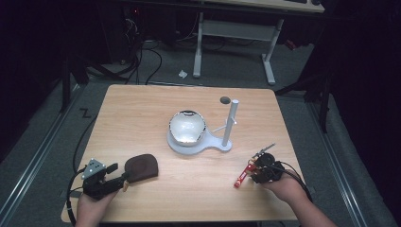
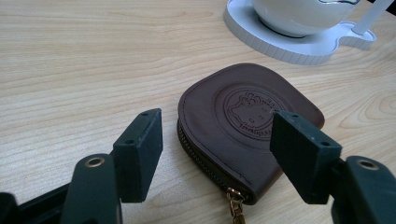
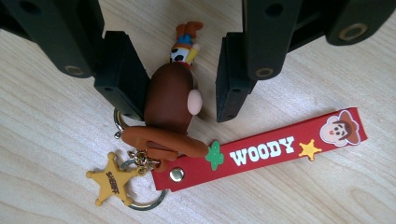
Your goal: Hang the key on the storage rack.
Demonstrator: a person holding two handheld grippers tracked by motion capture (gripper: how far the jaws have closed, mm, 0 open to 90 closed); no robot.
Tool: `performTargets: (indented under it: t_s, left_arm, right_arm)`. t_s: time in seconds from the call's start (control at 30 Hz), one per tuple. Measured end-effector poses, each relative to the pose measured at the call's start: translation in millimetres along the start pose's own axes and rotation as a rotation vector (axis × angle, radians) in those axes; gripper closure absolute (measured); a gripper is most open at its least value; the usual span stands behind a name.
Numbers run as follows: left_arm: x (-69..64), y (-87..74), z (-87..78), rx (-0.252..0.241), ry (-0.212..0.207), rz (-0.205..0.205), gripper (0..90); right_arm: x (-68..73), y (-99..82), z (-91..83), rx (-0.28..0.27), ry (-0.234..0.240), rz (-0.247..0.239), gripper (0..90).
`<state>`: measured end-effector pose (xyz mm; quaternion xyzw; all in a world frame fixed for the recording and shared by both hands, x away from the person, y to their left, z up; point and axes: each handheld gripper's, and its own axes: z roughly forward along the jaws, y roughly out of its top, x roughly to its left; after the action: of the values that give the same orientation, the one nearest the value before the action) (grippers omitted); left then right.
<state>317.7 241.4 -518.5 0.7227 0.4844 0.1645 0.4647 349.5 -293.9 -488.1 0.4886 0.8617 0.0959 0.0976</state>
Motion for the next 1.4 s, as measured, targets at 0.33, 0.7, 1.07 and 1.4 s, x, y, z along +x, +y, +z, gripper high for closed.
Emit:
performTargets:
  t_s: [0.33,0.7,1.07,1.4]
  left_arm:
    - [0.4,-0.1,-0.4,0.0,0.001,-0.002,34.7]
    - [-0.4,-0.2,-0.5,-0.004,0.004,0.007,34.7]
    - [-2.4,-0.8,0.5,0.0,0.007,0.029,34.7]
    - [-5.0,-0.8,1.1,0.0,0.007,0.045,34.7]
  right_arm:
    - [-3.9,-0.2,3.8,0.0,0.023,0.009,64.8]
    - [-5.2,-2.8,-12.1,0.0,0.072,0.019,66.3]
    - [-5.3,-2.8,-40.5,-0.015,0.105,0.009,66.5]
    - [-2.4,1.8,-68.9,-0.016,0.121,-0.004,66.5]
